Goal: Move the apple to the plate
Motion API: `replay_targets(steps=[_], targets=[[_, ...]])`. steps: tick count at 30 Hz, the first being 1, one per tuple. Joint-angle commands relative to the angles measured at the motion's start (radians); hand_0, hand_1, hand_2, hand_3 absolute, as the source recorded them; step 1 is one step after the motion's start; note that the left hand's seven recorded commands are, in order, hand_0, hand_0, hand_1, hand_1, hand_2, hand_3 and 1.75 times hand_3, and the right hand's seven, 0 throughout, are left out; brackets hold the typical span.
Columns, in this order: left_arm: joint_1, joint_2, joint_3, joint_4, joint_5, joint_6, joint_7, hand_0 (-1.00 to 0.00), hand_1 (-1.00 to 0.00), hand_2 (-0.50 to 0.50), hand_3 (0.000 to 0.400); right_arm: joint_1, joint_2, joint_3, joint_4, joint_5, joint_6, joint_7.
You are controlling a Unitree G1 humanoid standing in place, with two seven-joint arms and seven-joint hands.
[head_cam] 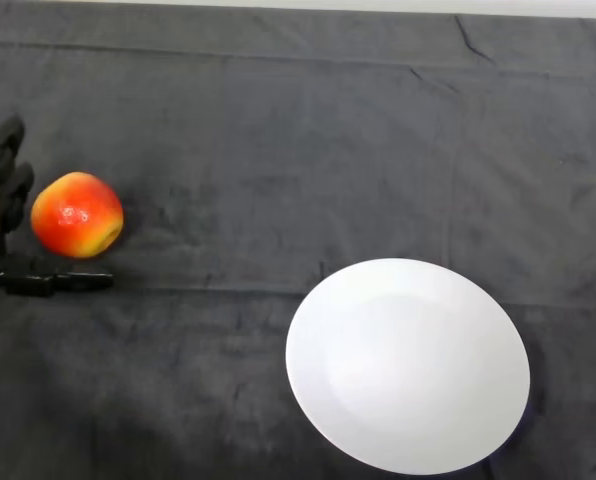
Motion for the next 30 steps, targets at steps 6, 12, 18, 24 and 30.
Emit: replay_targets(steps=[6, 12, 18, 24, 30], targets=[[-0.029, -0.006, -0.038, 0.021, 0.031, -0.001, 0.003, -1.0, -0.25, -0.37, 0.4, 0.029, -0.003, -0.007, -0.002, 0.0067, 0.009, 0.0025], [-0.023, -0.006, -0.046, 0.023, 0.043, -0.002, 0.003, -1.0, -0.76, -0.12, 0.4, 0.029, -0.003, -0.0071, -0.002, 0.0067, 0.009, 0.0025], [-0.025, -0.003, -0.056, 0.028, 0.056, 0.009, 0.001, -1.0, -0.9, -0.05, 0.4, 0.029, -0.003, -0.0071, -0.002, 0.0067, 0.01, 0.0026], [-0.035, -0.001, -0.065, 0.03, 0.069, 0.021, 0.003, -1.0, -1.0, 0.0, 0.4, 0.029, -0.003, -0.0072, -0.003, 0.0067, 0.01, 0.0026], [-0.047, 0.0, -0.072, 0.029, 0.078, 0.028, 0.006, -1.0, -1.0, 0.0, 0.4, 0.029, -0.003, -0.0072, -0.003, 0.0066, 0.01, 0.0026]])
